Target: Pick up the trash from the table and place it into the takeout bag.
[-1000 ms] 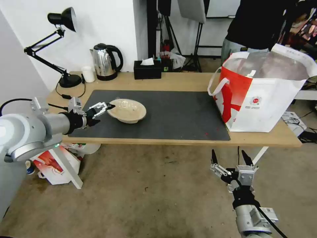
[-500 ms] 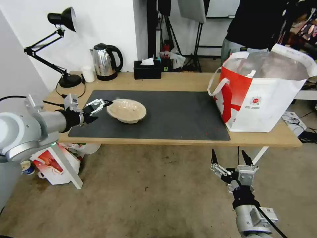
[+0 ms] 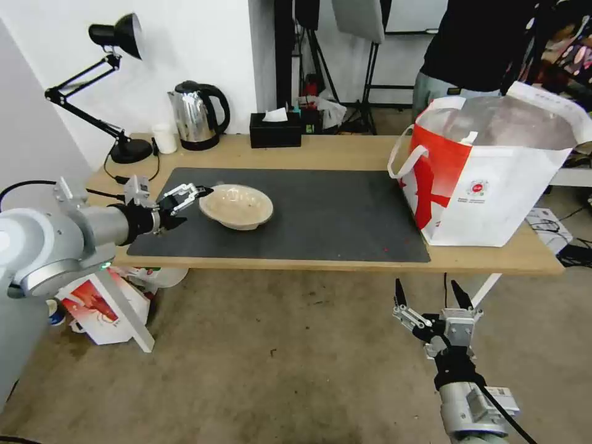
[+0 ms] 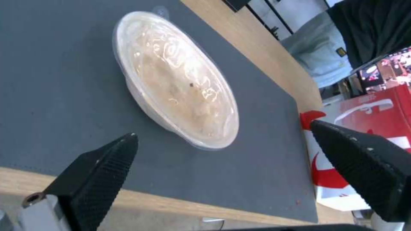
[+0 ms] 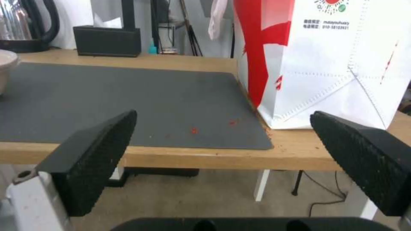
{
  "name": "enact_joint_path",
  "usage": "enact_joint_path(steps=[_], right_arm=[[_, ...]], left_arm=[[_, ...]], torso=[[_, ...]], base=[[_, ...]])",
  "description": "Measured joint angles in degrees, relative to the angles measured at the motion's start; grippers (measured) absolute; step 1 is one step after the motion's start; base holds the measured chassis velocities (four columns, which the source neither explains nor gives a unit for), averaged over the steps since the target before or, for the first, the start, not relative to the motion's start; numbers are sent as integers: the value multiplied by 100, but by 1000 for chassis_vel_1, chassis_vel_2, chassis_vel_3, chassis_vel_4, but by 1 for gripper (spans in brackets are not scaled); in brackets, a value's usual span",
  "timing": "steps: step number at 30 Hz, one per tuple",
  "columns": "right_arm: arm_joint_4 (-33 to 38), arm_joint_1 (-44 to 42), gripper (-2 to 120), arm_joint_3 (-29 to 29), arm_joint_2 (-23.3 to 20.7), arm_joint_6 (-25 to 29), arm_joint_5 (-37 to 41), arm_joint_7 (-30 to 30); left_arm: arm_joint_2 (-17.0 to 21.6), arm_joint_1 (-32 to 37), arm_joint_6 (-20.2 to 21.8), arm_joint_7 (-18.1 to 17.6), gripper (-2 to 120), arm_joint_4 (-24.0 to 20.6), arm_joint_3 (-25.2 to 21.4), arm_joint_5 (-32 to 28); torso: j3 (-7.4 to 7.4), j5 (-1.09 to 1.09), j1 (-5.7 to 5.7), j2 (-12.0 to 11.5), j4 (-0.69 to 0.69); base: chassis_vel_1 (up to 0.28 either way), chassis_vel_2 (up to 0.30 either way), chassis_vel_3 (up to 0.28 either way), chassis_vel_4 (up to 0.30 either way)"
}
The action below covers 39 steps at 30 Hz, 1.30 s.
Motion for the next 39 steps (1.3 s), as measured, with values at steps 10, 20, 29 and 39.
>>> enact_joint_path(steps=[10, 20, 29, 39], right_arm=[[0, 0, 100, 0, 0, 0, 0, 0], [0, 0, 100, 0, 0, 0, 0, 0], [0, 0, 100, 0, 0, 0, 0, 0], [0, 0, 100, 0, 0, 0, 0, 0]], left_arm=[[-4, -122, 3, 29, 100, 207, 88, 113], [-58, -336, 37, 91, 100, 449, 260, 200], [-179, -542, 53, 93, 100, 631, 476, 279], [-316, -754, 74, -14, 100, 749, 691, 301]], torso=[[0, 0, 0, 0, 0], [0, 0, 0, 0, 0], [0, 0, -1, 0, 0], [0, 0, 0, 0, 0]], base=[[0, 0, 0, 0], [0, 0, 0, 0], [0, 0, 0, 0], [0, 0, 0, 0]])
